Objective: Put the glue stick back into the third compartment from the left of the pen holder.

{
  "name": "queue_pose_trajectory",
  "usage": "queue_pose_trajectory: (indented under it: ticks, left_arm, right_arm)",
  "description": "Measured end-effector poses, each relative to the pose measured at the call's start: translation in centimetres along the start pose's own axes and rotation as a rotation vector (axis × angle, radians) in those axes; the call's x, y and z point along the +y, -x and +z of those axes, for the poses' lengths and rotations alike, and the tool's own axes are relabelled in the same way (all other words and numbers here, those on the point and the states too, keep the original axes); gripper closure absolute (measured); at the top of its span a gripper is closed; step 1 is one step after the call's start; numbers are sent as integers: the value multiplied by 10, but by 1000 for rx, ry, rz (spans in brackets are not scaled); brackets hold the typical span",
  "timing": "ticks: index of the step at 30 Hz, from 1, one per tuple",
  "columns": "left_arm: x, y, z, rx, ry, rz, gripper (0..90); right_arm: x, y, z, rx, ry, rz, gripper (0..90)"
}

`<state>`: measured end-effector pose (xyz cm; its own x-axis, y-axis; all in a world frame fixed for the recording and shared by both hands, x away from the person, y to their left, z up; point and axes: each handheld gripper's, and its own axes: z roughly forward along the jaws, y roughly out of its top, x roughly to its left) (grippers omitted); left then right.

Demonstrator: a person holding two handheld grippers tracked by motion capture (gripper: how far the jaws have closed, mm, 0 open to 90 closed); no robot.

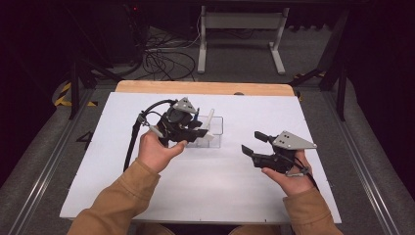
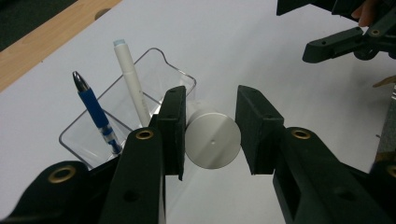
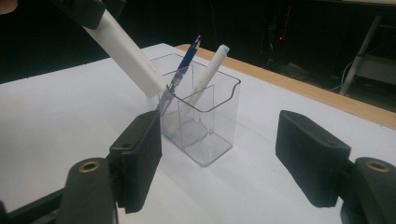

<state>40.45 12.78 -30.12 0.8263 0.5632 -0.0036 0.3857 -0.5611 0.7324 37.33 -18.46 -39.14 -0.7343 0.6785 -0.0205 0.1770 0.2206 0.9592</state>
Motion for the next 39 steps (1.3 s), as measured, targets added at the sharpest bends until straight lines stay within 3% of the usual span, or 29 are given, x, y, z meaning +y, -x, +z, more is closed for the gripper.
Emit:
queue_pose_trajectory:
  ticks: [14, 39]
  left_arm:
    - [20, -3, 16, 9, -2, 9, 654]
    - [39, -15, 50, 46, -39, -14, 653]
  right_arm:
    - [0, 1, -1, -2, 0, 1, 321]
    - [-2, 3, -1, -1, -6, 1, 320]
